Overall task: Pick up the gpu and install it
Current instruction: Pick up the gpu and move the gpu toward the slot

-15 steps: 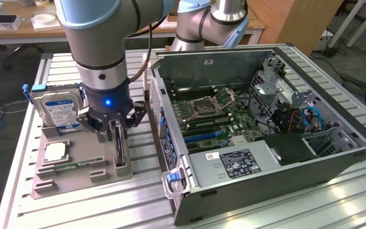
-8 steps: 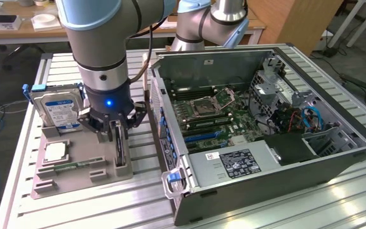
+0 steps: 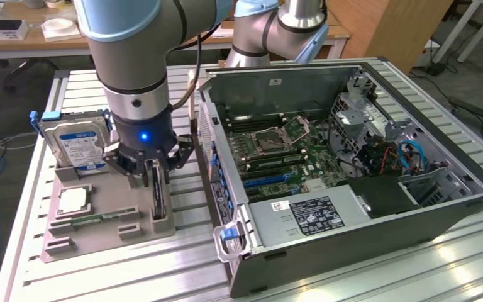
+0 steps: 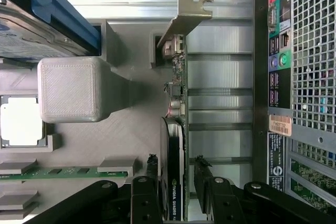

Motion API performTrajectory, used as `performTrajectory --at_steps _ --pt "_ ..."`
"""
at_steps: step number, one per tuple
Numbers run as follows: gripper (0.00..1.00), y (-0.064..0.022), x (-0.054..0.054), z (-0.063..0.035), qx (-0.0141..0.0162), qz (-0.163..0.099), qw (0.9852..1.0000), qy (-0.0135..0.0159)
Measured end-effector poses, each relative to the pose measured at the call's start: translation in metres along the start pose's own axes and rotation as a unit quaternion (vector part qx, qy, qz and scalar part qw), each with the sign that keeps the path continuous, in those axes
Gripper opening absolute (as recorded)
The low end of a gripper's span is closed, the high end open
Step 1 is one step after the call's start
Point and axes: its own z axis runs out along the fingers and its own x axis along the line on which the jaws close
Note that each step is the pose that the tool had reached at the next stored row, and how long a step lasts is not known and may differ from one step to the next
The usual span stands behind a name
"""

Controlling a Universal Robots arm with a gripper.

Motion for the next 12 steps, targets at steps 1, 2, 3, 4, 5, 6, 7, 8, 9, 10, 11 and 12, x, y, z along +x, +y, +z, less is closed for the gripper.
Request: performTrajectory --at_steps 1,2,3,4,5,6,7,8,9,10,11,12 --pt "0.42 0.0003 0.0000 0.0003 0.0000 0.000 1.0000 0.0000" --pt "0.42 0.0008 0.0001 0.0006 0.0000 0.000 1.0000 0.0001" --pt "0.42 0.0015 0.0001 0.0008 0.0000 0.000 1.0000 0.0002" --pt "0.42 0.0021 0.0000 0.0011 0.0000 0.000 1.0000 0.0002" --pt "0.42 0.0028 0.0001 0.0013 0.0000 0.000 1.0000 0.0002" --pt "0.42 0.0035 0.0001 0.0015 0.0000 0.000 1.0000 0.0003" --pt "0.42 0.0043 0.0002 0.0018 0.0000 0.000 1.0000 0.0003" --pt "0.42 0.0052 0.0002 0.0021 0.0000 0.000 1.0000 0.0003" --pt "0.42 0.0060 0.0002 0.0024 0.0000 0.000 1.0000 0.0003" --pt "0.42 0.0069 0.0002 0.0026 0.0000 0.000 1.0000 0.0004" --pt "0.42 0.0077 0.0002 0.0029 0.0001 0.000 1.0000 0.0004" --pt "0.42 0.0084 0.0003 0.0032 0.0001 0.000 1.0000 0.0004"
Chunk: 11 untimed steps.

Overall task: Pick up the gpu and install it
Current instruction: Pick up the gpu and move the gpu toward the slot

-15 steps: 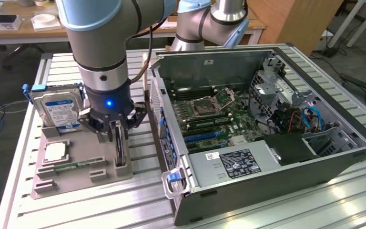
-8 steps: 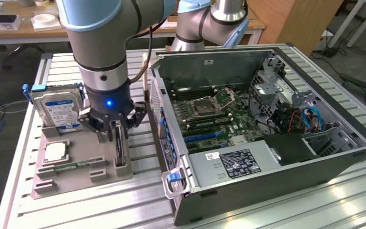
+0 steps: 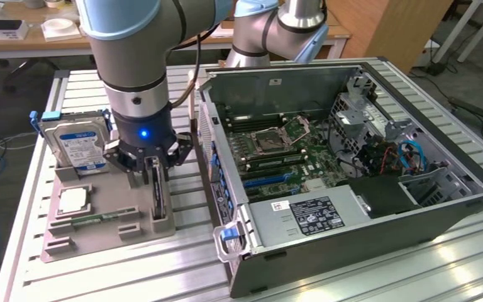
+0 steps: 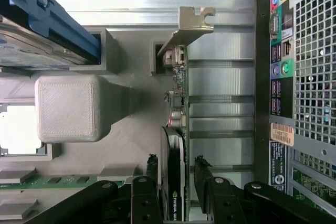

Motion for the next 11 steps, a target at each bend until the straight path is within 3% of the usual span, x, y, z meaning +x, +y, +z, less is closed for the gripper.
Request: performTrajectory --at_steps 11 --pt "0.42 0.0004 0.0001 0.0064 0.0000 0.000 1.0000 0.0008"
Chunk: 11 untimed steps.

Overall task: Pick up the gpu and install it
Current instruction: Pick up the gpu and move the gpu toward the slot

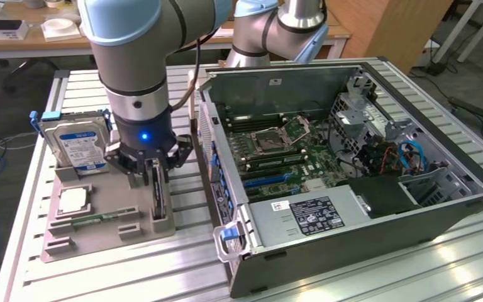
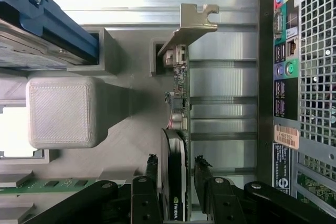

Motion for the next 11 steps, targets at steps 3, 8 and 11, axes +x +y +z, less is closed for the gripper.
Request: performTrajectory --at_steps 3,8,11 --pt "0.42 -0.0001 0.0000 0.0018 0.0000 0.000 1.0000 0.0001" --pt "0.42 -0.0002 0.0000 0.0050 0.0000 0.000 1.0000 0.0005" --pt "0.42 -0.0003 0.0000 0.0067 0.0000 0.000 1.0000 0.0008"
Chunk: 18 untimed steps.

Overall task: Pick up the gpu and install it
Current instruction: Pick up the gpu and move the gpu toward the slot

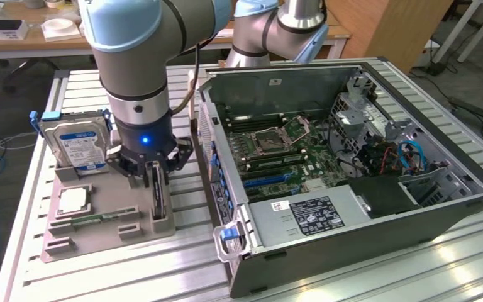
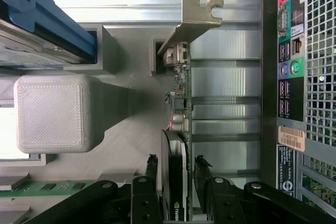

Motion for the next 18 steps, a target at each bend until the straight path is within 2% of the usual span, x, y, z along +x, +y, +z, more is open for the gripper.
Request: performTrajectory --at_steps 11,14,15,18 --pt "0.42 0.0000 0.0000 0.0002 0.0000 0.000 1.0000 0.0000" --pt "0.40 0.0000 0.0000 0.0002 0.0000 0.000 1.0000 0.0000" --pt "0.33 0.0000 0.0000 0.0002 0.0000 0.000 1.0000 0.0000" --pt "0.33 0.0000 0.0000 0.0002 0.0000 0.000 1.0000 0.0000"
